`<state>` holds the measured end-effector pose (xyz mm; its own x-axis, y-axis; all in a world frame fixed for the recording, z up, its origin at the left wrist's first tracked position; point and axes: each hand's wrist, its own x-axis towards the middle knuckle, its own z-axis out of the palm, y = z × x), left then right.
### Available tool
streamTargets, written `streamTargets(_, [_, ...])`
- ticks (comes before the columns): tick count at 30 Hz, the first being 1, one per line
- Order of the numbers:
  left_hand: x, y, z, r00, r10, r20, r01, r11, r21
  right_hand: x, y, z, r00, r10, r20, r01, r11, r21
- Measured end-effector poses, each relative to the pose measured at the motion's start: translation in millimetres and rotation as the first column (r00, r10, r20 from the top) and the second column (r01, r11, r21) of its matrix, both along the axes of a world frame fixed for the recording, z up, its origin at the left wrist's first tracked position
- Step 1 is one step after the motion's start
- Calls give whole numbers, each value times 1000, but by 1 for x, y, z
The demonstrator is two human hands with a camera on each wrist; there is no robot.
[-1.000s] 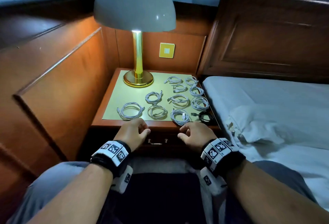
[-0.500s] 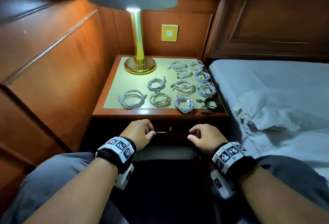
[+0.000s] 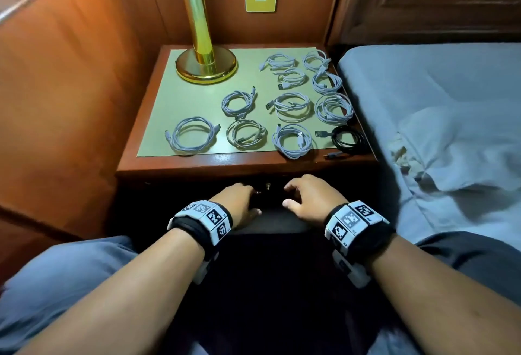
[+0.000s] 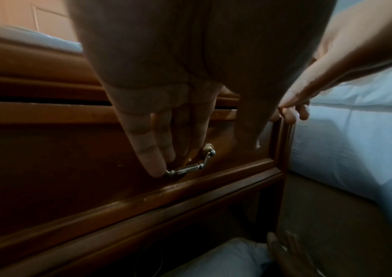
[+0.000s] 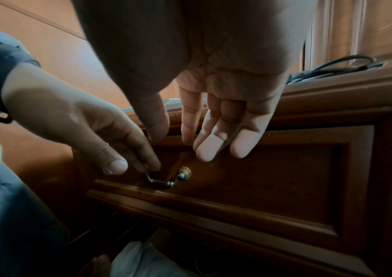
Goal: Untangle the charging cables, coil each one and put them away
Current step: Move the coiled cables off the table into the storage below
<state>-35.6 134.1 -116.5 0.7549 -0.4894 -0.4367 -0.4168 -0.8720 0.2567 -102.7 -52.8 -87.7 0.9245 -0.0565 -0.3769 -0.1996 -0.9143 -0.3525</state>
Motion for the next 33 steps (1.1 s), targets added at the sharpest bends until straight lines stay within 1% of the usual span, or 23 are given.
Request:
streamTargets(8, [6,-23,-15,993,-33,-113,41,997,72,17,-3,2,999,18,-31,-18,1000,8])
streamTargets(11, [5,-30,-14,995,-15,-95,24,995,100,15,-6,4,1000,21,-17,-21,1000,11])
streamTargets(16, [0,-33,-10,998,8,-66,-1,993,114,11,-7,11,999,-21,32,21,1000,0])
streamTargets(19, [-6,-30,-7,995,15,-96,-3,992,123,8,-3,11,999,-19,28,19,1000,-18])
streamTargets(22, [-17,-25,-7,987,6,-161,19,989,149,4,-1,9,1000,-13,8,13,998,-61])
streamTargets(26, [-36,-17,-6,981,-40,-189,71,985,160,0,4,6,998,61,-30,-66,975,-214])
streamTargets(28, [-41,-11,0,977,-49,-207,74,990,116,-1,7,6,996,82,-41,-90,962,-257])
streamTargets(29, [-41,-8,5,980,-48,-191,62,996,63,-1,8,6,995,83,-49,-93,960,-264])
streamTargets(31, [-37,1,16,996,-15,-86,6,995,-102,0,10,7,994,77,-71,-93,963,-254])
streamTargets(33, [-30,11,26,996,51,73,-30,966,-258,2,12,7,993,68,-92,-88,967,-239])
